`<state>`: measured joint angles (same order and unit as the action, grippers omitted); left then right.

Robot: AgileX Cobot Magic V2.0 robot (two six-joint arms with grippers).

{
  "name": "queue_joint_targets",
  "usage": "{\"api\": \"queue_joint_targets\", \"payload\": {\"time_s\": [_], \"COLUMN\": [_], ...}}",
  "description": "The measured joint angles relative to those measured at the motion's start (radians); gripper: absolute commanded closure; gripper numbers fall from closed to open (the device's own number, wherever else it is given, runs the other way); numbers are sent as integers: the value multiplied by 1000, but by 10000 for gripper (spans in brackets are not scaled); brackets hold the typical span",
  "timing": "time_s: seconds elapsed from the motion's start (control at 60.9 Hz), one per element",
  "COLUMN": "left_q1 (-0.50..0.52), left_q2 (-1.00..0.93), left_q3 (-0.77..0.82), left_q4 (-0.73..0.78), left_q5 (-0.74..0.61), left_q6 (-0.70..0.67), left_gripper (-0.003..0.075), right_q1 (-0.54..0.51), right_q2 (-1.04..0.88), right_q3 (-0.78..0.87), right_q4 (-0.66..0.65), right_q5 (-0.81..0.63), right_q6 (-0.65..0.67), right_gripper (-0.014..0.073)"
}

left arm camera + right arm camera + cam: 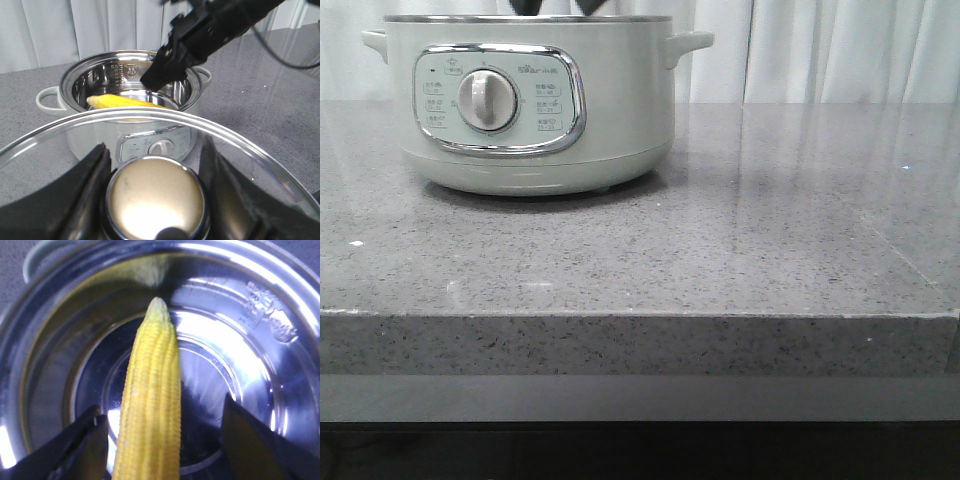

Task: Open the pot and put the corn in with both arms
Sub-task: 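Lower the corn into the pot and open the right gripper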

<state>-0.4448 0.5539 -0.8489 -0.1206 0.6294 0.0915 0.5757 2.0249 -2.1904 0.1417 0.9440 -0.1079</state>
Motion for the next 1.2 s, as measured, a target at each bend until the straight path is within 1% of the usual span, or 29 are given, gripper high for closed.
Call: {"api": "queue_joint_targets", "payload": {"time_s": [0.099,0.197,0.476,0.624,0.986,1.199], "left_q1": [0,0,0,0,0,0], "left_q2": [0,0,0,0,0,0], "left_q3": [0,0,0,0,0,0], "left_q4": [0,0,0,0,0,0], "left_q5": [0,0,0,0,0,0], "left_q6": [0,0,0,0,0,0], "left_gripper": [555,555,555,555,555,555], "right_q1": [0,0,0,0,0,0], "right_q2": [-67,-152,-462,-622,-973,-1136], "right_q3": [22,93,495,669,1037,1202], "right_q4": [1,7,27,28,30,33], "right_q5": [2,-28,-252,-317,-394,-417], "right_q6": [15,19,26,26,24,24], "right_gripper": [95,95,95,95,95,95]}}
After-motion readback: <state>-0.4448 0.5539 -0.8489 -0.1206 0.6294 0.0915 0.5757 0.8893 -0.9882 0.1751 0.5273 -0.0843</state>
